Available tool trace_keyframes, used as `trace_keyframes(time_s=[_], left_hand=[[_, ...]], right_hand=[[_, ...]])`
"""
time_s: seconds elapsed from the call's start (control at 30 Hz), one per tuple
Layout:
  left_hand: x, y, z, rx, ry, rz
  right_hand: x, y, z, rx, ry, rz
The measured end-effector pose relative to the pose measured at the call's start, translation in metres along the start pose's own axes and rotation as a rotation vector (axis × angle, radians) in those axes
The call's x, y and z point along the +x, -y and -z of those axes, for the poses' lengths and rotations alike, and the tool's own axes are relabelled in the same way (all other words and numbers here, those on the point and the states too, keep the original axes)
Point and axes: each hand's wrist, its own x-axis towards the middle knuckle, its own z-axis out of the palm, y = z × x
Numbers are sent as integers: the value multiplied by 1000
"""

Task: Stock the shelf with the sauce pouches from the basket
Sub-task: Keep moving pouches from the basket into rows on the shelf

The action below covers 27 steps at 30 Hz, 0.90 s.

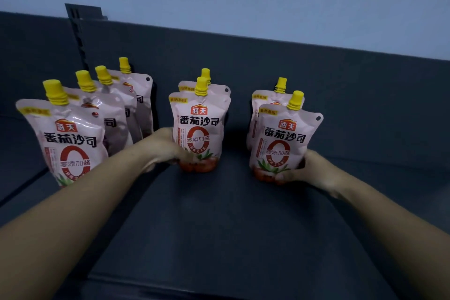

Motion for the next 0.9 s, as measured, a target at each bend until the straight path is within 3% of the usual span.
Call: trace_keyframes(time_s=[0.17, 0.37, 0.73, 0.9], left_hand=[[7, 9, -8, -53, -170, -83], [7, 11, -12, -4, -180, -148], [-1, 19, -13, 92, -256, -61], [-11, 24, -5, 189, -214, -14]], right_hand=[[12, 3, -5, -126, -154, 50], [14, 0, -7, -184, -221, 40], [-8, 7, -20, -95, -268, -87], [-28, 14, -33, -199, -367, -163]])
